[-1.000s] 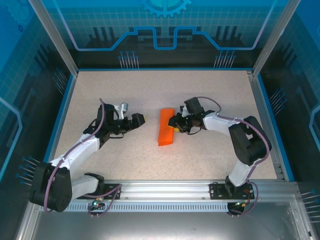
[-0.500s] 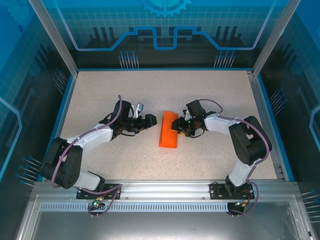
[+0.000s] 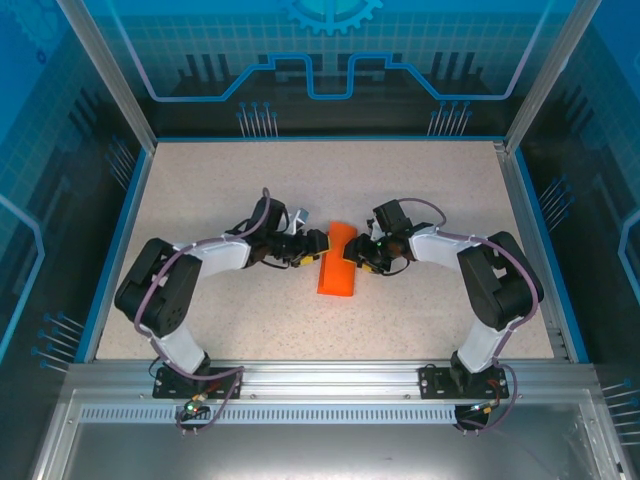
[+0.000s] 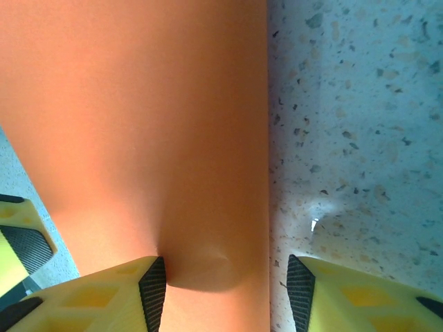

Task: Fold a paper plane with a square sheet of paper (pick it up from the middle)
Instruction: Fold the square sheet of paper in half at the center of the table.

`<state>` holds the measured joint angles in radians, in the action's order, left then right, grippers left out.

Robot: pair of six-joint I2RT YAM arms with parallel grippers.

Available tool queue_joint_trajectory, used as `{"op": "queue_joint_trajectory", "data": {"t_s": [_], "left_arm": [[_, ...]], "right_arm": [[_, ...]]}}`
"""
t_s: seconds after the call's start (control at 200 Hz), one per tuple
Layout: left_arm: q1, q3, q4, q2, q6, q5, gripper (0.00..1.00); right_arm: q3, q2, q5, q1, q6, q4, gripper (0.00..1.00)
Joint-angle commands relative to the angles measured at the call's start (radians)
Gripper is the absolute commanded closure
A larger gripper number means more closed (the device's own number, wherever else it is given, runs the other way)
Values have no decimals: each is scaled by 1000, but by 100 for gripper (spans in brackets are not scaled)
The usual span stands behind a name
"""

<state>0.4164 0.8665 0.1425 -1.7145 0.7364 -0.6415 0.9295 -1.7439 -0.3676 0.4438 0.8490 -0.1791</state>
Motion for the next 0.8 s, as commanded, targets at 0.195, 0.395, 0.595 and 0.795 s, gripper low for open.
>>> {"op": "queue_joint_trajectory", "data": {"t_s": [0.195,0.395,0.595,0.795], "left_arm": [[22,62,34,-93,27,-58,54],[22,58,-5,-85,8,-3,50],[22,69,-13,-103,2,-7,47],[22,65,72,-148,47,-69,63]], "right_arm": [[-29,9,-14,-14,21,35,47],[-34,15,-12,-20,16,30,47],[-35,14,-14,-24,20,34,47],[-40,19,-14,-24,26,38,48]]}}
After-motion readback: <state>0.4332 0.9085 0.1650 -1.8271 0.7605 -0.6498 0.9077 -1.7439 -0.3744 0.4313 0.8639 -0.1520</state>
